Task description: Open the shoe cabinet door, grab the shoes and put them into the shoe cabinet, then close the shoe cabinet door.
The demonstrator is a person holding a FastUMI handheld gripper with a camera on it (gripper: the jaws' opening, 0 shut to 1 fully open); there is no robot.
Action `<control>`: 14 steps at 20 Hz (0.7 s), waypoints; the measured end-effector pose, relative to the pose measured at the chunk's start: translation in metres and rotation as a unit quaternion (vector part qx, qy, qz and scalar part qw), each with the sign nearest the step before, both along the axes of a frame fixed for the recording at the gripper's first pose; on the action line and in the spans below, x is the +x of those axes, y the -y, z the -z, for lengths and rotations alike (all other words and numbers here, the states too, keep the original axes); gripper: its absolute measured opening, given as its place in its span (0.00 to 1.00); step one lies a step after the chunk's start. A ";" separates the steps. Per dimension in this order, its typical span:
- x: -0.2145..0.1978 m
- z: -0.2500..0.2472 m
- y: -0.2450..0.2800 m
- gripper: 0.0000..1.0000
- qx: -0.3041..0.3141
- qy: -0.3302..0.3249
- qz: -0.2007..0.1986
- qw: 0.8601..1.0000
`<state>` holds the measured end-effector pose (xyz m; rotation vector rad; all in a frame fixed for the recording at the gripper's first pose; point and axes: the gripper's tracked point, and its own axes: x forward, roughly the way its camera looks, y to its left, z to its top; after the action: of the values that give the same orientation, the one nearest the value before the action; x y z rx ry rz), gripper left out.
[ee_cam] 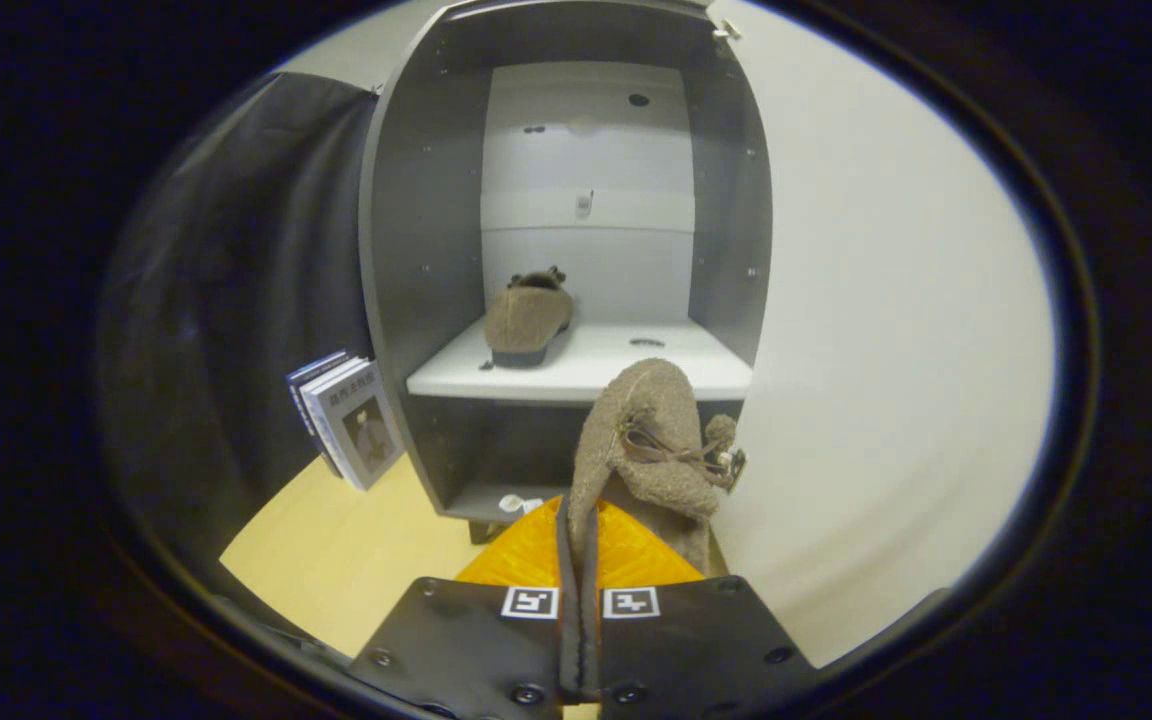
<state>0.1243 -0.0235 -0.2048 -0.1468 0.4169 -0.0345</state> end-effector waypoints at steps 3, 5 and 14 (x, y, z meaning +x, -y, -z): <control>0.033 -0.026 0.007 0.02 -0.013 0.024 0.010 1.000; 0.055 -0.041 0.011 0.02 -0.021 0.036 0.017 0.999; 0.146 -0.061 0.020 0.02 -0.055 0.042 0.036 0.997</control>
<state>0.2702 -0.0439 -0.1437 -0.2374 0.3354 -0.1344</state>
